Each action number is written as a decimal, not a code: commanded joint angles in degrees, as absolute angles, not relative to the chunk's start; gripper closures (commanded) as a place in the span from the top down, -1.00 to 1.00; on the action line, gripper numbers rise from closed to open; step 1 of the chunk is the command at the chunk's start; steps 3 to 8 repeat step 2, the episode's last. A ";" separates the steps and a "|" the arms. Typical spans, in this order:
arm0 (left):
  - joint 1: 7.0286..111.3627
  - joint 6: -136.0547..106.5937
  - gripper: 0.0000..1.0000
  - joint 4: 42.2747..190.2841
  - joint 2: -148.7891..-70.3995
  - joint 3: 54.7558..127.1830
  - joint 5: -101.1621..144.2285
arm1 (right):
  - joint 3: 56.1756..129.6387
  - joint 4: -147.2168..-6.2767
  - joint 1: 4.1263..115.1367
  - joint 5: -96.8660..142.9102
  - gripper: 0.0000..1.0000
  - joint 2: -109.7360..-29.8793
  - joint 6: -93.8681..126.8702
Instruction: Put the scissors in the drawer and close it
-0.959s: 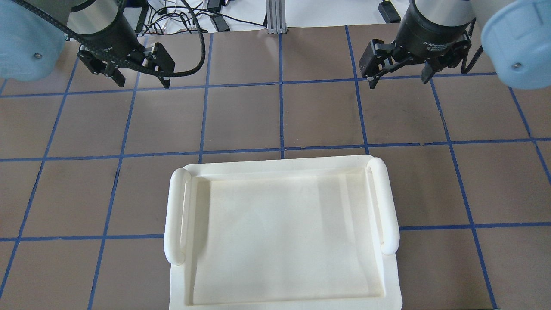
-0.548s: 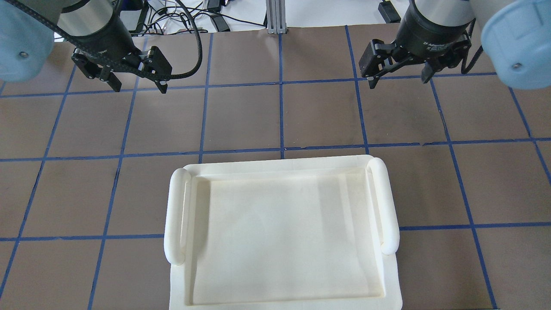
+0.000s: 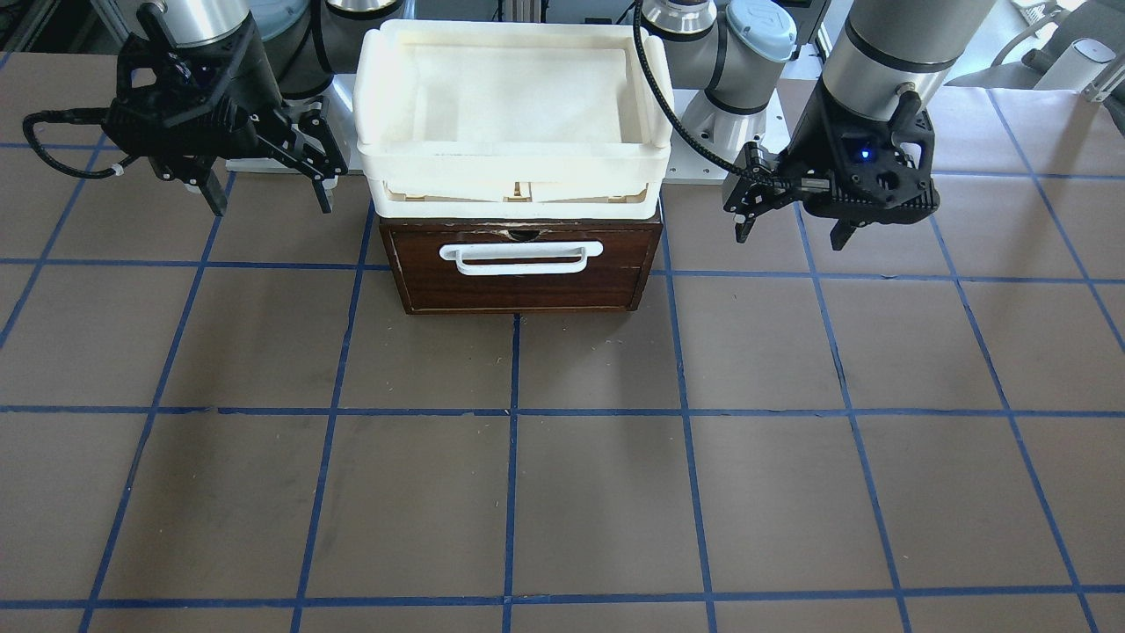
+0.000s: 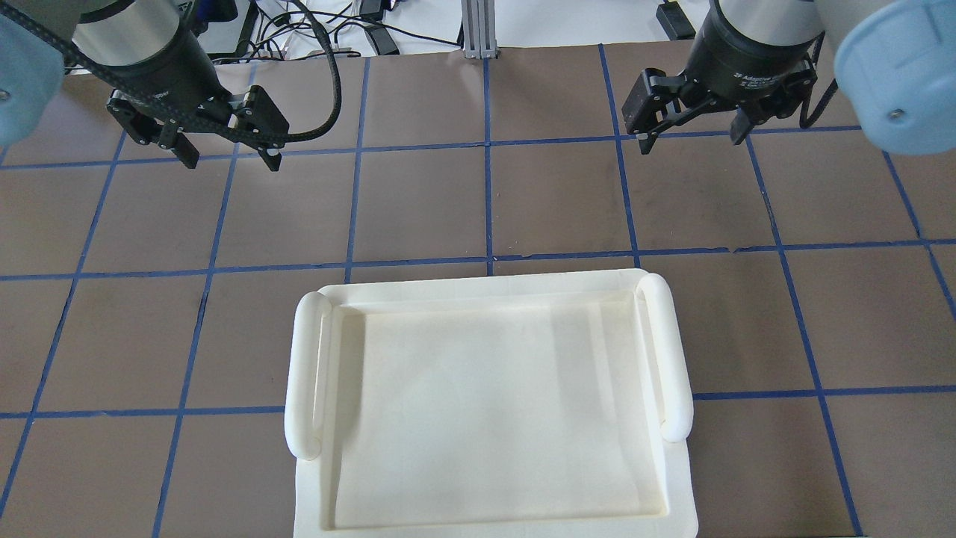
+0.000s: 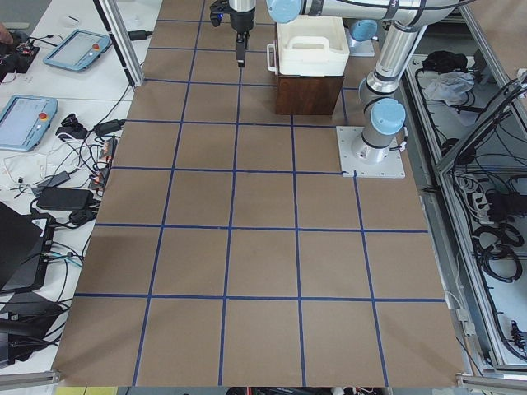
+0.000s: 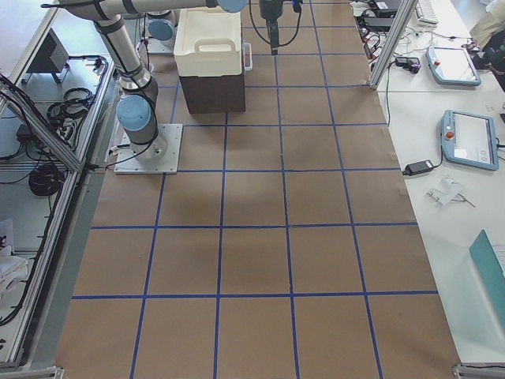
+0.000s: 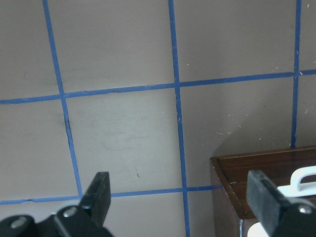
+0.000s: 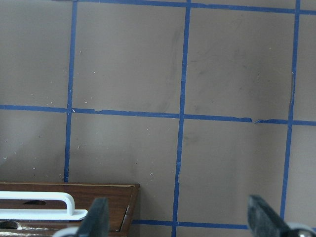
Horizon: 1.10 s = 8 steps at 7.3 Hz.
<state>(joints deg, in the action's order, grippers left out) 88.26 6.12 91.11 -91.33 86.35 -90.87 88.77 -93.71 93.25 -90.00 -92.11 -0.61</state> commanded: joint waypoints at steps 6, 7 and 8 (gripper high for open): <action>87.54 6.15 1.00 91.14 -91.23 86.57 -90.79 | 88.77 -93.69 93.25 -90.00 1.00 -92.11 -0.53; 87.54 6.15 1.00 91.14 -91.23 86.57 -90.79 | 88.77 -93.69 93.25 -90.00 1.00 -92.11 -0.53; 87.54 6.15 1.00 91.14 -91.23 86.57 -90.79 | 88.77 -93.69 93.25 -90.00 1.00 -92.11 -0.53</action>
